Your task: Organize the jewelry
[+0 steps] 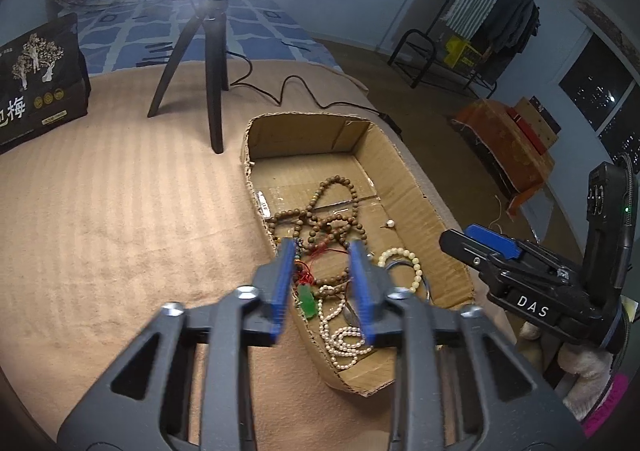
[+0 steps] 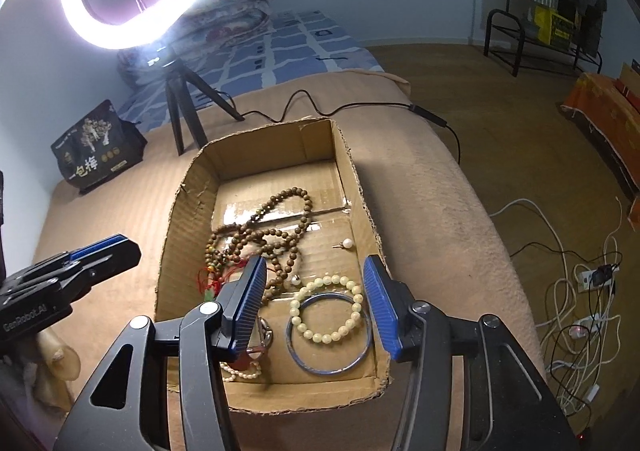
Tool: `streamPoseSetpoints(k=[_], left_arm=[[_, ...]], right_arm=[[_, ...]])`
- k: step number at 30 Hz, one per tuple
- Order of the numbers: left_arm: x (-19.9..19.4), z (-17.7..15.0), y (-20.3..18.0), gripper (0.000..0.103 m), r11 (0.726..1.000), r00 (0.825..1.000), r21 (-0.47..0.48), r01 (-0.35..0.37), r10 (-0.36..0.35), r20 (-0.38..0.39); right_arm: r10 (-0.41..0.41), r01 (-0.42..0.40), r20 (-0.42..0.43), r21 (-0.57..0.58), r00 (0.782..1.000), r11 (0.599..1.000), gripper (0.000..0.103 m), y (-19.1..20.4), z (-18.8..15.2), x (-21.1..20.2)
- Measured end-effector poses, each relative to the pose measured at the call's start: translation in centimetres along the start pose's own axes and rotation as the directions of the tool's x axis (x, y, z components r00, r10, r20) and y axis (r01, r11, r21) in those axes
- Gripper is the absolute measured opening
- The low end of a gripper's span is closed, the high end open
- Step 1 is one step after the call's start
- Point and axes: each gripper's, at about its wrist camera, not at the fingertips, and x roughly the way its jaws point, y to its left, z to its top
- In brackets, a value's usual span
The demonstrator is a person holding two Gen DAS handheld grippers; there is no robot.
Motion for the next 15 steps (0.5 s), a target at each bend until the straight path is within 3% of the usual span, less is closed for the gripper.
streamPoseSetpoints(k=[15], left_arm=[[-2.6, -1.0, -0.9, 0.036, 0.998, 0.999, 0.048, -0.043, 0.041, 0.033]], right_arm=[[-0.008, 0.009, 0.036, -0.017, 0.999, 1.000, 0.050, 0.5, -0.1, -2.0]])
